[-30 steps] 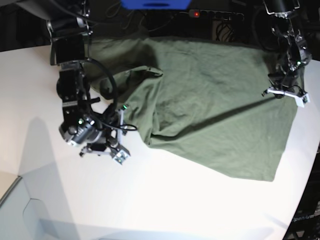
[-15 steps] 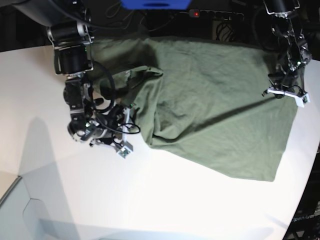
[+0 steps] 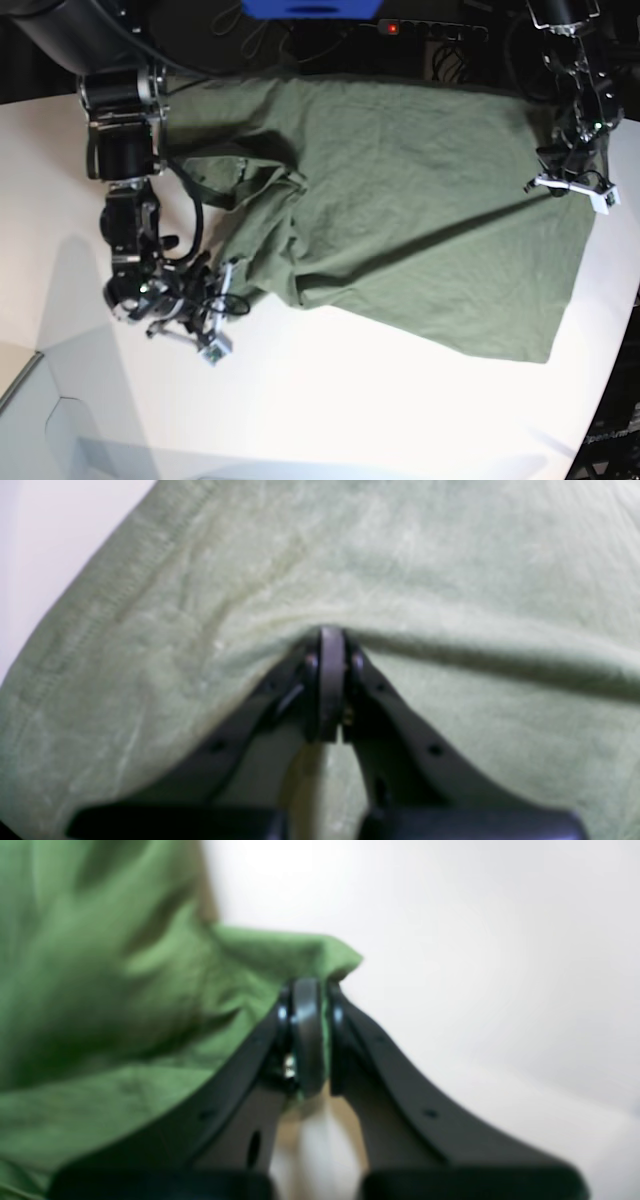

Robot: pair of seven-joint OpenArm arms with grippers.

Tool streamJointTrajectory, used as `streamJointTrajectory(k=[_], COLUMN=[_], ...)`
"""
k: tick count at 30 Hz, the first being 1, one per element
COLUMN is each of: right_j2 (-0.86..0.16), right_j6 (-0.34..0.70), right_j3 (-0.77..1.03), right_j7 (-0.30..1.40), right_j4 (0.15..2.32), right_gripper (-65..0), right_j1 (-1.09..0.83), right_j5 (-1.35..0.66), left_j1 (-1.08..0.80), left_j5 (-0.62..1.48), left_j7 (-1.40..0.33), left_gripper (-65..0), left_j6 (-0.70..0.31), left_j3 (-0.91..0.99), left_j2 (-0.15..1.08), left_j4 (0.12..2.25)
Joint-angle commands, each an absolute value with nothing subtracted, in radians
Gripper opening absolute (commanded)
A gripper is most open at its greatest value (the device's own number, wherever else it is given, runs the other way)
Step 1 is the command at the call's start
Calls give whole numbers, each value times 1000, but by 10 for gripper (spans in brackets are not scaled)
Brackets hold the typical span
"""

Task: Layout the t-shirt on the table in an organized manner, then fold the t-shirt properly
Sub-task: 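Pull the grasped fabric with the right gripper away from the left gripper, then release the fabric with the right gripper and regrasp the shirt side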

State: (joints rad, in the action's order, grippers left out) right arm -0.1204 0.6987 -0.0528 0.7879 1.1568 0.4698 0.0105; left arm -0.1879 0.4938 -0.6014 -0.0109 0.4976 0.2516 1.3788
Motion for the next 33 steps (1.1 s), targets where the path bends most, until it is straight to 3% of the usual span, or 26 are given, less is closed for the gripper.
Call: streamJointTrajectory(k=[1, 11, 14, 16, 21, 23, 27, 33], right_j2=[-124, -124, -122, -120, -124, -125, -117, 8], right_j6=[698, 693, 621, 621, 621, 621, 621, 621], right_j3=[-24, 193, 186, 186, 193, 196, 242, 228], right_j7=[757, 687, 687, 687, 687, 694, 845, 960], right_j4=[1176, 1173, 1156, 1107, 1036, 1041, 1225, 1584], right_gripper=[-650, -650, -642, -575, -319, -251, -229, -229], right_j1=[529, 714, 739, 766, 788, 786, 705, 449], right_j5=[1, 1, -1, -1, -1, -4, -7, -7], left_j1=[-196, -200, -197, -197, -197, -199, -203, -177], left_j5=[483, 483, 484, 484, 484, 484, 484, 484], left_j7=[-651, -654, -661, -661, -661, -662, -662, -653], left_gripper=[-649, -649, -649, -649, -649, -649, -649, -649], left_j6=[1, 1, 1, 1, 1, 1, 1, 1], left_j3=[496, 503, 496, 496, 501, 503, 506, 590], left_j2=[255, 231, 229, 228, 228, 228, 228, 226], left_j4=[1376, 1385, 1386, 1386, 1422, 1446, 1515, 1575])
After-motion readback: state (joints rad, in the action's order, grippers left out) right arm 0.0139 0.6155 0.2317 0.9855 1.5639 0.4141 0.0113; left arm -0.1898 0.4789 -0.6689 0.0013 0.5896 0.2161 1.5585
